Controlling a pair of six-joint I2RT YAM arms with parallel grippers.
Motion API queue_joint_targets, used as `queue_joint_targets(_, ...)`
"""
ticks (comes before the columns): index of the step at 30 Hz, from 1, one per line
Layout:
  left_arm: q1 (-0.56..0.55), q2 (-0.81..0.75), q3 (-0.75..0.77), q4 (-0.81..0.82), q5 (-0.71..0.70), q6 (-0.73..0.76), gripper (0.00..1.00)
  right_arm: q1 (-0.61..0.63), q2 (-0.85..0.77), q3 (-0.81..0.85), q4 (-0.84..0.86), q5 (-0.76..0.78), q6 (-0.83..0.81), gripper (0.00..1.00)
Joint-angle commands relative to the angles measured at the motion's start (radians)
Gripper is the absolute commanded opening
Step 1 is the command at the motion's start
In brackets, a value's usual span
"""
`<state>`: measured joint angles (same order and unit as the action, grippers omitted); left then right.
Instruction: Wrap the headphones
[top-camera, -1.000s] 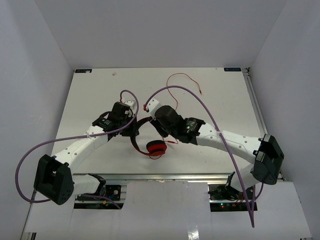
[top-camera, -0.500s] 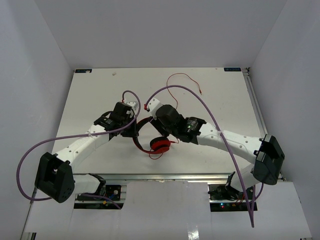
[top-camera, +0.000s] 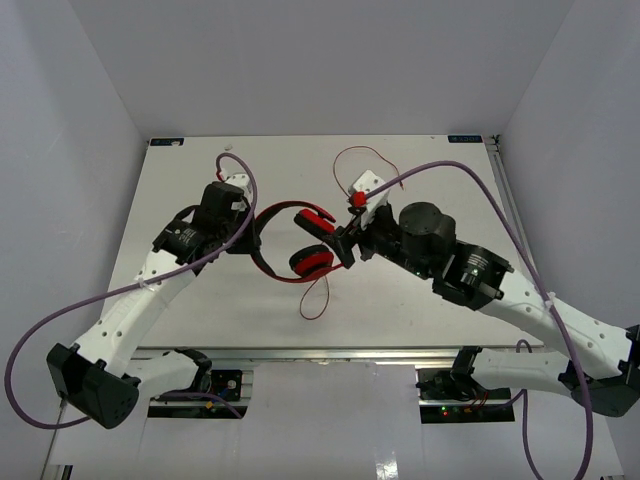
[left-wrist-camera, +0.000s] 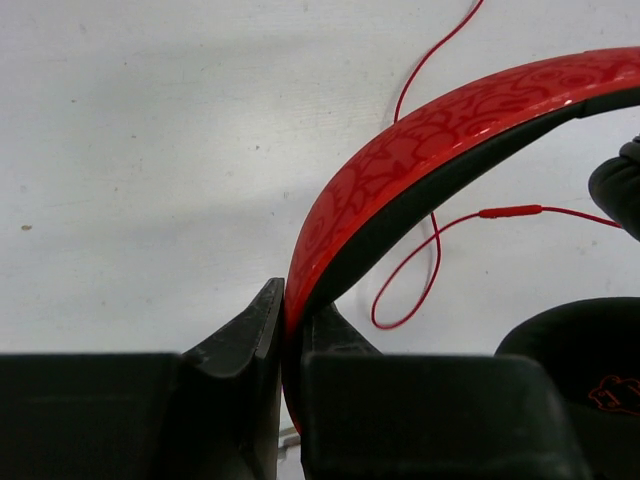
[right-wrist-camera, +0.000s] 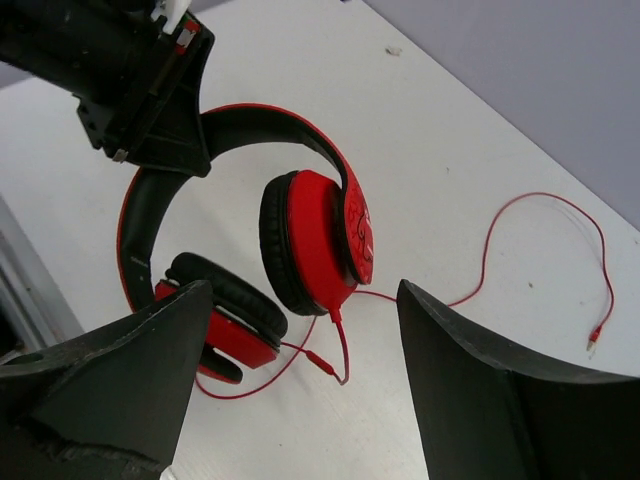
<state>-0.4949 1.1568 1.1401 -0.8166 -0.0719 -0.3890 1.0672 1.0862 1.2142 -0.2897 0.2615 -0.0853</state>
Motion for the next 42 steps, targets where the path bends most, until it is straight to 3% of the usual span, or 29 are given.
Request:
queue_joint_targets(1, 0.003, -0.100, 0.130, -0.087, -0.014, -0.027, 0.00, 0.000, -0.111, -0.033, 0.029, -0.136, -0.011, 0.81)
queue_joint_targets(9, 0.003, -0.237, 0.192, -0.142, -0.004, -0.069, 0.00, -0.001, -0.289, -0.172, 0.082, -0.224, -0.061, 0.83)
queue_joint_targets(16, 0.003, -0.333, 0.254, -0.121, 0.067, -0.139, 0.00, -0.001, -0.397, -0.337, 0.242, -0.361, -0.068, 0.84)
queue_joint_targets(21, 0.003, -0.359, 0.279, -0.084, 0.192, -0.192, 0.00, 0.000, -0.379, -0.428, 0.371, -0.399, -0.044, 0.84)
queue_joint_targets(34, 0.003, -0.427, 0.269, -0.042, 0.247, -0.260, 0.00, 0.000, -0.358, -0.748, 0.826, -0.433, 0.019, 0.83)
queue_joint_targets(42, 0.003, -0.464, 0.220, 0.019, 0.316, -0.309, 0.00, 0.000, -0.318, -0.822, 0.958, -0.452, -0.019, 0.82)
